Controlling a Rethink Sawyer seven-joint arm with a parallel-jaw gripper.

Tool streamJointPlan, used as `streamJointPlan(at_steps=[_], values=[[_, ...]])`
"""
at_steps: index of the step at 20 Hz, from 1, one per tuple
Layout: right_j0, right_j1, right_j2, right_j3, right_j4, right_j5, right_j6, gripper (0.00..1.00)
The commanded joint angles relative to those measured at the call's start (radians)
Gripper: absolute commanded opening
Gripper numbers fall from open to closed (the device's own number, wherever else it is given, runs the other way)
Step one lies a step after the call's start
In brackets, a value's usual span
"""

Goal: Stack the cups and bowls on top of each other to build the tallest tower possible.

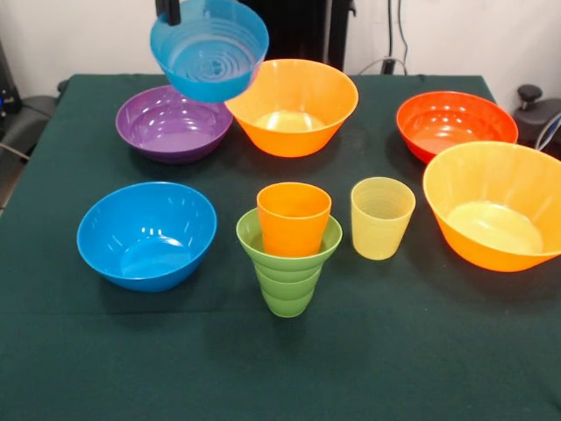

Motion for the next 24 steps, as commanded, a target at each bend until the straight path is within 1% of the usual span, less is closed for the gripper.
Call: streamJointPlan(at_steps=[1,2,7,11,12,16,23,24], values=[[0.0,0.026,0.112,-0.173,0.005,0.144,-0.021,0.0],[0.004,0.037,0.11,-0.205,-0.002,0.147,-0.018,0.0],[0.023,0.081,0.108,-0.28,-0.015,0.139,-0.003,0.0],[0.052,0.116,0.091,-0.373,-0.035,0.189,0.018,0.0],[0.062,0.132,0.088,-0.411,-0.038,0.214,0.026,0.0],[0.102,0.186,0.068,-0.513,-0.056,0.248,0.049,0.0],[0.167,0.255,0.053,-0.641,-0.056,0.279,0.074,0.0],[0.174,0.277,0.049,-0.682,-0.053,0.298,0.082,0.0]])
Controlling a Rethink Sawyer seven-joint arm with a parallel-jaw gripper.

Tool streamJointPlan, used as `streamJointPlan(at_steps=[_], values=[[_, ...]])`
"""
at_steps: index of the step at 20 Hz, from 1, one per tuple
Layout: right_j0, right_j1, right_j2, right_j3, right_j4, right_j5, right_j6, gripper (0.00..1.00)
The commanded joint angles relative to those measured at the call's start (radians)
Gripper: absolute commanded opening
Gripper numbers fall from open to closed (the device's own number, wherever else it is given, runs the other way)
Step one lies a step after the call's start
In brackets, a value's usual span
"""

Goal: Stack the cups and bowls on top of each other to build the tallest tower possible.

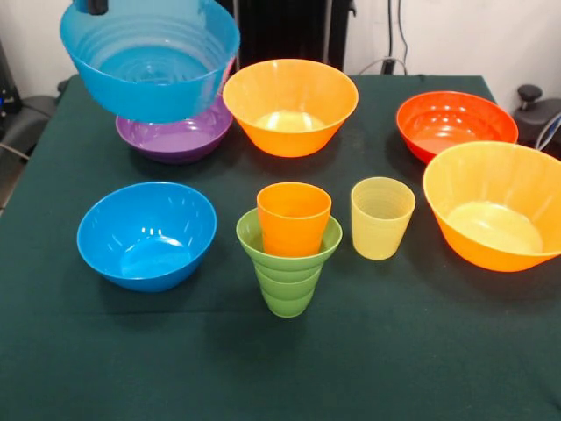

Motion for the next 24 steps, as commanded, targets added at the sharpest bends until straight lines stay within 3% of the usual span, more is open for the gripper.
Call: streamJointPlan(at_steps=[1,4,14,24], values=[[0.089,0.154,0.035,-0.231,-0.045,0.168,0.086,0.0],[0.089,0.21,0.024,-0.295,-0.038,0.186,0.091,0.0],[0.047,0.289,-0.002,-0.349,-0.021,0.17,0.077,0.0],[0.073,0.288,-0.012,-0.261,0.008,0.067,0.12,0.0]])
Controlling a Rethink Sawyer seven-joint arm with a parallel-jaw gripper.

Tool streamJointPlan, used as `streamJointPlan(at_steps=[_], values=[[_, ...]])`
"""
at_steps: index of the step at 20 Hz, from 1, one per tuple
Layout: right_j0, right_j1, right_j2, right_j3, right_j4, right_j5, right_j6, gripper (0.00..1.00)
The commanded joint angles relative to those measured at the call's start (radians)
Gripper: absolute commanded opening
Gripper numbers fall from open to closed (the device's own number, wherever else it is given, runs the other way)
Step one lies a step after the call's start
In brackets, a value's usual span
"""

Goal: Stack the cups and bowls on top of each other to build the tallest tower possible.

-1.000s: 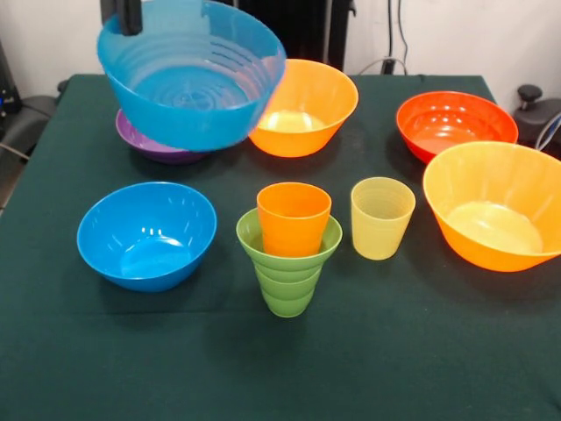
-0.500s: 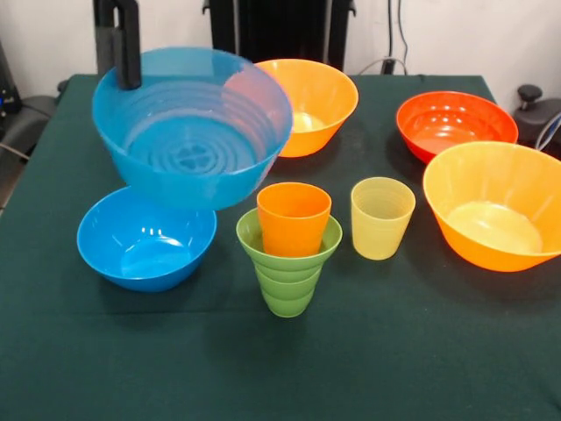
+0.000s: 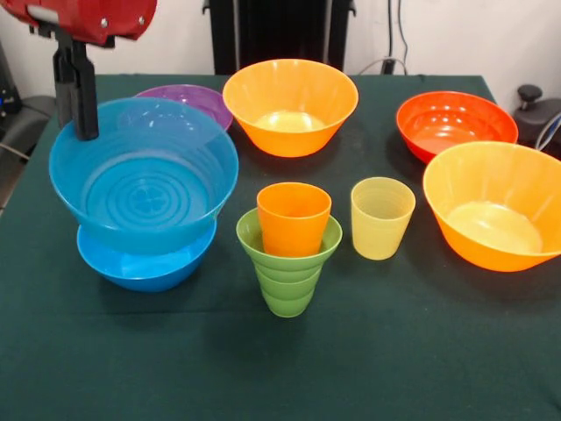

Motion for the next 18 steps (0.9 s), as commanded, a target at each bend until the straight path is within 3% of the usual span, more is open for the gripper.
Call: streamJointPlan(at_steps=[1,8,18], values=[[0.027,0.03,0.024,0.044,0.009,0.011,0.126,0.0],[0.067,-0.01,-0.003,0.125,0.019,-0.036,0.165,0.0],[0.092,-0.014,-0.033,0.129,0.049,-0.023,0.177,0.0]])
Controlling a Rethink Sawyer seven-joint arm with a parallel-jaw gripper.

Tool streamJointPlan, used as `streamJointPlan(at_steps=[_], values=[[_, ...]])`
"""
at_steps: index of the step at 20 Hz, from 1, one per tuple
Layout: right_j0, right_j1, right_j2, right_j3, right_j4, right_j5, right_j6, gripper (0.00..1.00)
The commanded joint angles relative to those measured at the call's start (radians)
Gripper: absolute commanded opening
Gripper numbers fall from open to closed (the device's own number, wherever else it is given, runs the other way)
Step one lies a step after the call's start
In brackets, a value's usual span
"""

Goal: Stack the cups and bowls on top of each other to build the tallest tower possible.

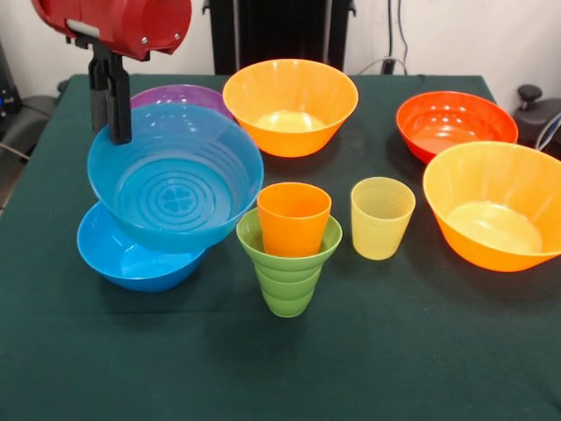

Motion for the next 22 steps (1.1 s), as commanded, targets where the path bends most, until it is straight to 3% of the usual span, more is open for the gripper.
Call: streamJointPlan(at_steps=[1,7,22], values=[[0.04,-0.015,0.022,0.105,0.029,-0.02,0.176,0.0],[0.066,-0.01,0.0,0.095,0.059,-0.013,0.207,0.0],[0.14,-0.006,-0.061,0.155,0.126,-0.124,0.279,0.0]])
